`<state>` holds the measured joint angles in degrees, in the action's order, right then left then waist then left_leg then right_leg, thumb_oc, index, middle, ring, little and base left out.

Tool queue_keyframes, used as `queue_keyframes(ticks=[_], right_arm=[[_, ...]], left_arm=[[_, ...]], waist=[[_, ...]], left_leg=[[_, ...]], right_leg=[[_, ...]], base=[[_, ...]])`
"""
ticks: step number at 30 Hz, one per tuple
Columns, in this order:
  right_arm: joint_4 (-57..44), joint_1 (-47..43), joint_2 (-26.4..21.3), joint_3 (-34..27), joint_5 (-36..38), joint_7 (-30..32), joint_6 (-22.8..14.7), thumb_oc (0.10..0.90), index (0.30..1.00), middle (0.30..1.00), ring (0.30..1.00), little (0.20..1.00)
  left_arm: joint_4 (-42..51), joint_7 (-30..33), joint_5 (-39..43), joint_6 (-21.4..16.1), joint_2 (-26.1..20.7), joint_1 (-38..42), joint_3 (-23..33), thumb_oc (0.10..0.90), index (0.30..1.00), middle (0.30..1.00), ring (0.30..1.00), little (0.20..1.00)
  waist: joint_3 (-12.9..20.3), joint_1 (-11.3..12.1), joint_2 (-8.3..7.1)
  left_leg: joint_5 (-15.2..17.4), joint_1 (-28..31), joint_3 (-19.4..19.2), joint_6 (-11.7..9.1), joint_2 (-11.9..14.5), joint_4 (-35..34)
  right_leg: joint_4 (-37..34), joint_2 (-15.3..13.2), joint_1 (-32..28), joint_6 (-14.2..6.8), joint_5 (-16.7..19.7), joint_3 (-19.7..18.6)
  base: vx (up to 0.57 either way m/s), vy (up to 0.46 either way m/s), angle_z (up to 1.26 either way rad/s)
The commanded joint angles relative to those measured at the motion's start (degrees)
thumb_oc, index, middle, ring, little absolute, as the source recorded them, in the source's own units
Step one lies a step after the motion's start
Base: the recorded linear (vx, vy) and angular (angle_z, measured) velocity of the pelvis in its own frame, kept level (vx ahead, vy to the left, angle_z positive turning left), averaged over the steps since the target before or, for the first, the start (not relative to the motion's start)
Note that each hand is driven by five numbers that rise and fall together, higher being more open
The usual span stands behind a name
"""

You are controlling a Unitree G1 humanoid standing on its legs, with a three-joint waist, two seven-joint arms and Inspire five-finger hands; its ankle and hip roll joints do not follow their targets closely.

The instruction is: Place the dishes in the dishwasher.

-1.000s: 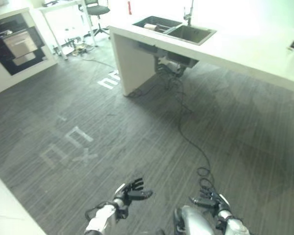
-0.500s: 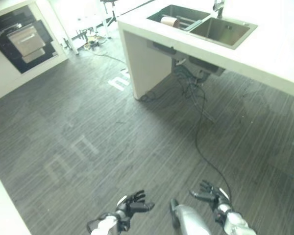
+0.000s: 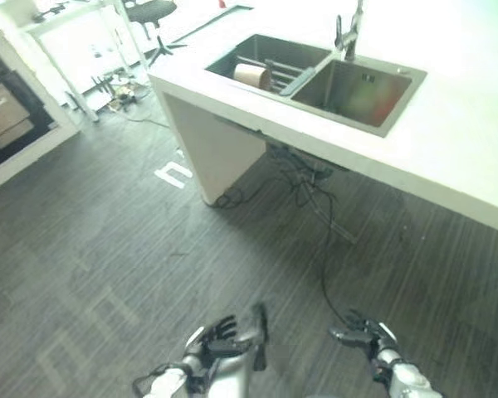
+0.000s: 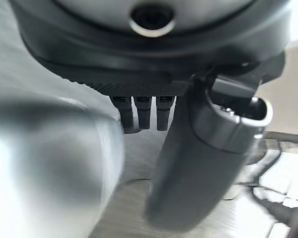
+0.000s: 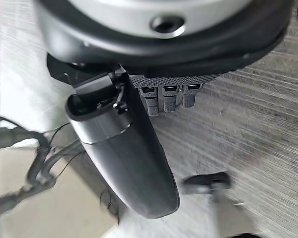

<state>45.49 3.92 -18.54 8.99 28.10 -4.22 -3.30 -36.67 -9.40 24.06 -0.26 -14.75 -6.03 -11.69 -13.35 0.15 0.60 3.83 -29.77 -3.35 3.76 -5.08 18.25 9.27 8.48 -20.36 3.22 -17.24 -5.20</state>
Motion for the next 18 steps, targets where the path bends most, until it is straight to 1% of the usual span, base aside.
queue_keyframes(ticks=[1,2,3,4,5,6,7,9,10,11,12,13,14,15,16,17,18], right_arm=[[-4.73,-2.88,-1.13,-1.63,-1.82,-0.43,-4.12,0.8,0.9,0.9,0.9,0.9],[-3.57,-3.06,-0.81,-1.57,-2.14,-0.11,-3.77,0.8,0.9,0.9,0.9,0.9],[-2.48,-2.81,-0.2,-2.0,-2.7,0.35,-2.9,0.8,0.9,0.9,0.9,0.9],[-2.33,-2.79,-0.15,-2.04,-2.74,0.36,-2.9,0.8,0.9,0.9,0.9,0.9],[-0.55,-2.56,0.46,-2.38,-3.68,0.89,-3.29,0.8,0.9,0.9,0.9,0.9],[0.28,-2.45,0.74,-2.52,-3.91,1.24,-3.4,0.8,0.9,0.9,0.9,0.9],[1.91,-2.16,1.35,-3.05,-4.05,1.59,-3.98,0.8,0.9,0.9,0.9,0.9],[3.52,-1.77,2.25,-3.28,-3.62,2.26,-4.79,0.8,0.9,0.9,0.9,0.9],[4.14,-1.41,2.75,-3.34,-3.85,2.53,-5.25,0.8,0.9,0.9,0.9,0.9],[5.29,-1.48,2.91,-3.25,-4.22,2.27,-6.01,0.8,0.9,0.9,0.9,0.9],[7.04,-2.29,2.62,-2.69,-3.74,1.73,-6.98,0.8,0.9,0.9,0.9,0.9],[6.97,-2.57,2.47,-2.26,-3.27,1.92,-6.77,0.8,0.9,0.9,0.9,0.9],[6.46,-2.38,2.72,-1.65,-2.83,2.75,-6.71,0.8,0.9,0.9,0.9,0.9],[6.14,-2.16,2.8,-1.34,-2.86,2.82,-6.54,0.8,0.9,0.9,0.9,0.9],[6.18,-2.43,2.65,-1.23,-3.25,2.4,-6.23,0.8,0.9,0.9,0.9,0.9],[6.18,-2.43,2.65,-1.23,-3.25,2.4,-6.23,0.8,0.9,0.9,0.9,0.9],[7.61,-3.27,2.2,-1.28,-3.37,1.63,-5.83,0.8,0.9,0.9,0.9,0.9]], left_arm=[[-0.28,-0.68,-1.1,-2.07,-1.74,1.87,-1.67,0.8,0.9,0.9,0.9,0.9],[-1.73,-0.73,-0.9,-2.7,-1.67,2.51,-1.45,0.8,0.9,0.9,0.9,0.9],[-2.27,-0.55,-0.79,-2.84,-2.05,3.19,-1.72,0.8,0.9,0.9,0.9,0.9],[-2.33,-0.51,-0.76,-2.89,-2.09,3.26,-1.77,0.8,0.9,0.9,0.9,0.9],[-2.94,-0.27,-0.61,-3.28,-2.47,3.85,-2.18,0.8,0.9,0.9,0.9,0.9],[-3.17,-0.3,-0.48,-3.37,-2.67,4.11,-2.32,0.8,0.9,0.9,0.9,0.9],[-3.51,-0.39,-0.8,-3.49,-2.91,4.67,-2.53,0.8,0.9,0.9,0.9,0.9],[-3.68,-0.11,-0.8,-3.67,-3.17,5.24,-3.11,0.8,0.9,0.9,0.9,0.9],[-3.8,-0.01,-1.11,-3.6,-3.17,5.42,-3.21,0.8,0.9,0.9,0.9,0.9],[-4.04,0.54,-0.97,-3.61,-2.93,5.54,-3.33,0.8,0.9,0.9,0.9,0.9],[-5.02,1.0,-0.26,-4.4,-2.68,5.8,-3.85,0.8,0.9,0.9,0.9,0.9],[-5.33,0.62,-0.14,-4.89,-2.93,5.64,-3.96,0.8,0.9,0.9,0.9,0.9],[-4.84,0.02,-0.57,-4.76,-3.23,5.37,-3.66,0.8,0.9,0.9,0.9,0.9],[-4.31,-0.42,-0.9,-4.49,-3.67,5.01,-2.95,0.8,0.9,0.9,0.9,0.9],[-4.17,-0.22,-0.44,-4.41,-4.01,5.06,-2.58,0.8,0.9,0.9,0.9,0.9],[-4.17,-0.22,-0.44,-4.41,-4.01,5.06,-2.58,0.8,0.9,0.9,0.9,0.9],[-5.49,0.15,0.74,-5.12,-3.84,5.75,-2.8,0.8,0.9,0.9,0.9,0.9]], waist=[[2.82,0.48,-0.34],[3.22,0.26,-0.69],[3.59,-0.28,-0.65],[3.54,-0.33,-0.65],[4.01,-0.67,-0.47],[4.26,-0.79,-0.43],[4.66,-0.79,-0.44],[4.92,-0.84,-0.34],[4.92,-0.89,0.06],[4.42,-0.97,1.26],[3.46,-1.56,2.27],[2.69,-2.28,1.75],[2.34,-2.87,1.45],[1.58,-2.96,1.45],[1.26,-2.42,1.68],[1.26,-2.42,1.68],[1.23,-2.59,1.23]], left_leg=[[-4.97,9.41,2.15,-4.79,4.7,-1.06],[-3.54,11.64,3.14,-3.53,3.19,-1.06],[-1.9,13.8,3.9,-2.08,2.12,-1.06],[-1.8,14.03,3.96,-1.97,2.03,-1.06],[-0.66,15.31,4.27,-0.92,1.22,-1.06],[-0.18,15.72,4.4,-0.48,0.84,-1.06],[0.68,16.27,4.51,0.52,-0.08,-1.06],[2.13,17.26,4.63,1.82,-0.98,-1.06],[2.93,18.17,4.71,2.47,-1.1,-1.06],[3.67,19.63,4.94,2.58,-0.45,-1.06],[4.55,21.8,5.75,2.64,-0.27,-1.06],[5.28,23.21,6.38,2.68,-1.18,-1.06],[5.82,24.3,7.15,2.75,-1.75,-1.06],[6.78,25.44,6.81,2.47,-1.38,-1.06],[7.2,25.44,5.89,2.04,-0.94,-1.06],[7.2,25.44,5.89,2.04,-0.94,-1.06],[7.13,25.24,6.3,1.59,-1.1,-1.06]], right_leg=[[7.91,-5.39,14.0,-7.74,3.57,-0.21],[7.91,-6.48,13.53,-8.27,5.8,0.17],[7.91,-7.29,12.89,-8.93,10.56,1.1],[7.91,-7.34,12.77,-8.98,10.92,1.19],[7.91,-7.53,12.14,-9.72,15.04,1.48],[7.92,-7.53,11.88,-10.07,16.68,1.37],[11.07,-7.64,12.45,-11.08,19.81,1.18],[17.7,-7.62,14.63,-12.48,23.11,1.32],[23.16,-7.52,16.78,-13.37,25.22,2.48],[30.31,-8.47,21.74,-12.98,26.73,5.0],[30.8,-8.44,27.48,-11.25,23.93,8.06],[27.07,-7.56,28.73,-10.65,20.81,9.19],[23.63,-6.2,31.04,-10.76,20.84,10.05],[24.12,-6.97,32.15,-10.99,21.27,12.37],[23.33,-8.75,32.24,-10.96,21.04,15.29],[23.33,-8.75,32.24,-10.96,21.04,15.29],[16.82,-8.37,29.59,-10.49,19.41,15.15]], base=[[0.46,0.277,-0.7],[0.57,0.351,-0.51],[0.45,0.266,-0.48],[0.43,0.262,-0.42],[0.29,0.185,0.06],[0.38,0.255,0.48],[0.25,0.186,0.65],[0.22,0.174,0.37],[0.19,0.211,0.28],[0.17,0.215,0.29],[0.15,0.129,0.24],[0.13,0.019,0.05],[0.09,-0.028,0.0],[0.03,-0.004,0.12],[0.0,0.011,0.51],[0.0,-0.068,0.92],[0.03,-0.111,0.34]])
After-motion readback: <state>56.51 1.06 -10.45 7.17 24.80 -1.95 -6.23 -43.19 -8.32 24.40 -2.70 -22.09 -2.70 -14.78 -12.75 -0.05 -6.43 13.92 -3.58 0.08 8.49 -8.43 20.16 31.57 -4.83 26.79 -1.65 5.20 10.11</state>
